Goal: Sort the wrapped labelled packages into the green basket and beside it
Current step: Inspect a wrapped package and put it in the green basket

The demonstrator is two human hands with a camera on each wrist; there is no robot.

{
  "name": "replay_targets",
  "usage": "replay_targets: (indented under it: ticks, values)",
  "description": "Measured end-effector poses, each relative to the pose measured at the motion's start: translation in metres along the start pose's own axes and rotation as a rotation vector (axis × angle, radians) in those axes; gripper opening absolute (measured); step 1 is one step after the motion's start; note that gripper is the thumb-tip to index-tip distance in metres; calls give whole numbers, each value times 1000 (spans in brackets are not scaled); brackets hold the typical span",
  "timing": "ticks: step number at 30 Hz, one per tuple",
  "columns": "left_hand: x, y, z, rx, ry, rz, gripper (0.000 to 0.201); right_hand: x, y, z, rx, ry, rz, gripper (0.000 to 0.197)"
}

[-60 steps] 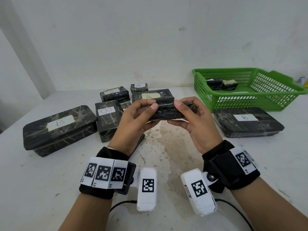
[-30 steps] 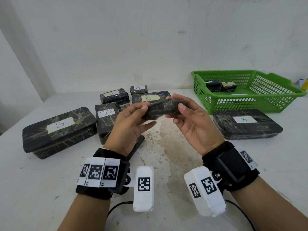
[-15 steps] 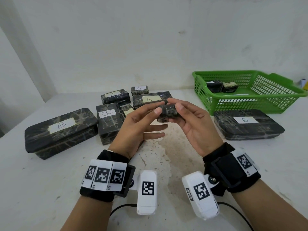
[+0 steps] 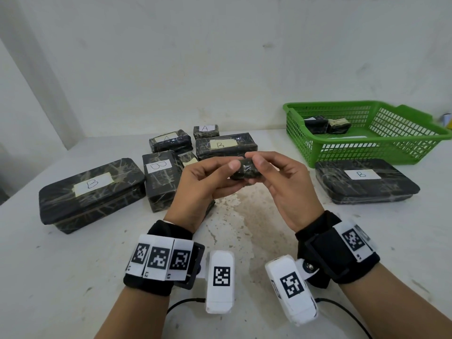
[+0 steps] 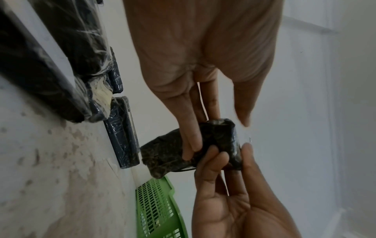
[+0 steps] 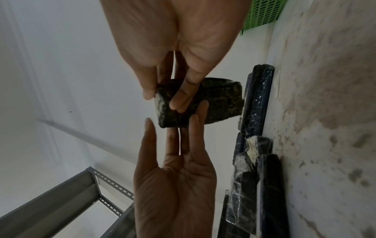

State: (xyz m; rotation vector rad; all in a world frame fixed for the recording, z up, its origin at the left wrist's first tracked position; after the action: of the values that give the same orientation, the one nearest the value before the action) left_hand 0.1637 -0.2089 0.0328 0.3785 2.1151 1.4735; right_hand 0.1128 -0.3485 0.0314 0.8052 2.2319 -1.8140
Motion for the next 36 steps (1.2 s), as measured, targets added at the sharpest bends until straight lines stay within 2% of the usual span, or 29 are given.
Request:
replay_targets:
  ticks: [5, 7, 9, 12, 16, 20, 24, 27, 32, 34, 36]
  values:
    - [0, 0, -1, -30, 16, -13, 26, 0, 3, 2, 23, 29, 3, 21]
    - [-1, 0, 0, -16, 27, -13, 20, 0, 4, 1, 6, 6, 2, 29]
    - [-1, -1, 2, -9, 28, -13, 24, 0, 4, 0, -8, -11, 10, 30]
    - [0, -2, 1, -16, 13, 4, 33, 0, 1, 1, 34, -11, 49, 16]
    - [-1, -2, 0, -36, 16, -10, 30, 0, 3, 3, 75, 10, 41, 20]
    - [-1, -1, 1, -7, 36, -5, 30, 2, 4, -2, 51, -30, 25, 20]
    - [-1, -1, 0, 4, -5, 26, 30, 2, 1, 1, 76, -17, 50, 13]
    - [-2, -3, 2, -23, 18, 3, 29, 1, 5, 1, 63, -14, 22, 14]
    - [-5, -6, 7, -44, 43, -5, 20, 2, 6, -2, 60, -21, 28, 18]
    - [-5, -6, 5, -29, 34, 5, 25, 2, 5, -2, 83, -18, 42, 18]
    - [-6, -9, 5, -11, 82, 29, 39, 2, 6, -1, 109, -35, 35, 14]
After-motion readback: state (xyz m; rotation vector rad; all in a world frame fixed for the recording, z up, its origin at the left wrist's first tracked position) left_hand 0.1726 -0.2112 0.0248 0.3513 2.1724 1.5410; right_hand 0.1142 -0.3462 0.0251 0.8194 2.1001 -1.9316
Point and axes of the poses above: each hand's wrist, its own x-axis away from the middle knuckle, its own z-axis out of the back of the hand, y = z × x, the point moved 5 cm from there along -x, towards the middle knuckle
